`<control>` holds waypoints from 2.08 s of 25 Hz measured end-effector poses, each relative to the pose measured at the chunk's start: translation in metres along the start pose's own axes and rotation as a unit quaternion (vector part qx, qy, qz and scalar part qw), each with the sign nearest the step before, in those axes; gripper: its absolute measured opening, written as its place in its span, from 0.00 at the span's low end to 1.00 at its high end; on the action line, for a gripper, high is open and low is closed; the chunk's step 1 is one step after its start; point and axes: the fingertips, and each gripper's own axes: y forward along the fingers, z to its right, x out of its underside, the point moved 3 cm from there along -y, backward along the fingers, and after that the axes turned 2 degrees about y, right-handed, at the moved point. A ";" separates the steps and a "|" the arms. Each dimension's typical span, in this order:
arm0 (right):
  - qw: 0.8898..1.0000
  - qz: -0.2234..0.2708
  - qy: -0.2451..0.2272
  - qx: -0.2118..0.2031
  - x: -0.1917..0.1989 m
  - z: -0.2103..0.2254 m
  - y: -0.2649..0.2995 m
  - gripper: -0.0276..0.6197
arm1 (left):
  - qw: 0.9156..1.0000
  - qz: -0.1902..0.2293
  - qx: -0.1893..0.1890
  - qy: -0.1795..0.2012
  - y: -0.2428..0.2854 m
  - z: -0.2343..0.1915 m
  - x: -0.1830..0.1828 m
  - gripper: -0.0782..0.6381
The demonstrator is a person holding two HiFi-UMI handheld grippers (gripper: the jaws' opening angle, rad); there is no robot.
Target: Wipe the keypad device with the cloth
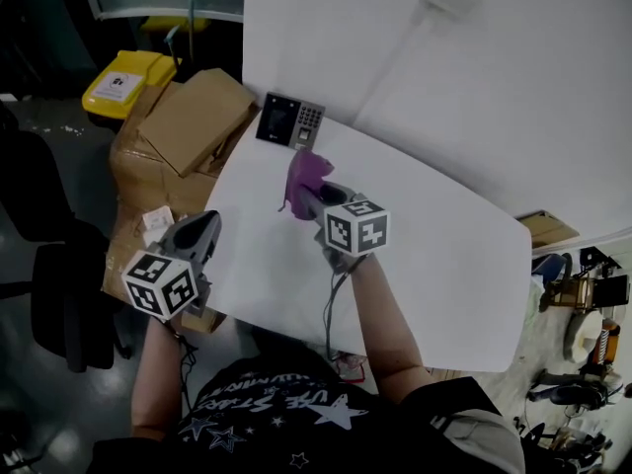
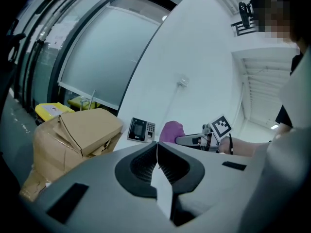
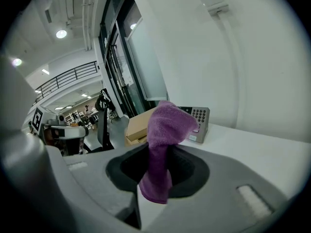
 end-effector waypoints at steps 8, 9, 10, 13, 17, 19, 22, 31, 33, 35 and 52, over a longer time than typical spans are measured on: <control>0.999 -0.015 -0.021 -0.030 -0.028 0.008 0.055 0.19 | 1.000 0.008 -0.024 0.010 0.024 -0.029 -0.019 0.12; 0.999 -0.017 -0.023 -0.033 -0.031 0.009 0.063 0.19 | 1.000 0.009 -0.027 0.009 0.027 -0.033 -0.021 0.12; 0.999 -0.019 -0.024 -0.035 -0.034 0.011 0.070 0.19 | 1.000 0.008 -0.029 0.008 0.030 -0.037 -0.022 0.12; 0.999 -0.026 -0.024 -0.040 -0.041 0.017 0.091 0.19 | 0.999 0.002 -0.035 0.004 0.038 -0.048 -0.023 0.12; 0.998 -0.034 -0.025 -0.044 -0.052 0.029 0.116 0.19 | 0.999 -0.004 -0.043 -0.006 0.048 -0.060 -0.025 0.12; 0.998 -0.036 -0.027 -0.044 -0.057 0.034 0.128 0.19 | 0.999 -0.008 -0.043 -0.010 0.053 -0.064 -0.024 0.12; 0.998 -0.038 -0.033 -0.045 -0.065 0.039 0.145 0.19 | 0.999 -0.015 -0.043 -0.014 0.057 -0.069 -0.018 0.12; 0.997 -0.053 -0.033 -0.040 -0.073 0.058 0.178 0.19 | 0.998 -0.028 -0.053 -0.027 0.069 -0.082 -0.017 0.12; 0.997 -0.057 -0.030 -0.033 -0.072 0.064 0.183 0.19 | 0.998 -0.030 -0.054 -0.028 0.073 -0.085 -0.019 0.12; 0.997 -0.061 -0.028 -0.027 -0.069 0.068 0.186 0.19 | 0.998 -0.032 -0.054 -0.029 0.077 -0.089 -0.022 0.12; 0.999 -0.039 0.030 0.010 -0.053 0.115 0.152 0.19 | 0.997 -0.061 0.001 -0.036 0.120 -0.059 -0.008 0.12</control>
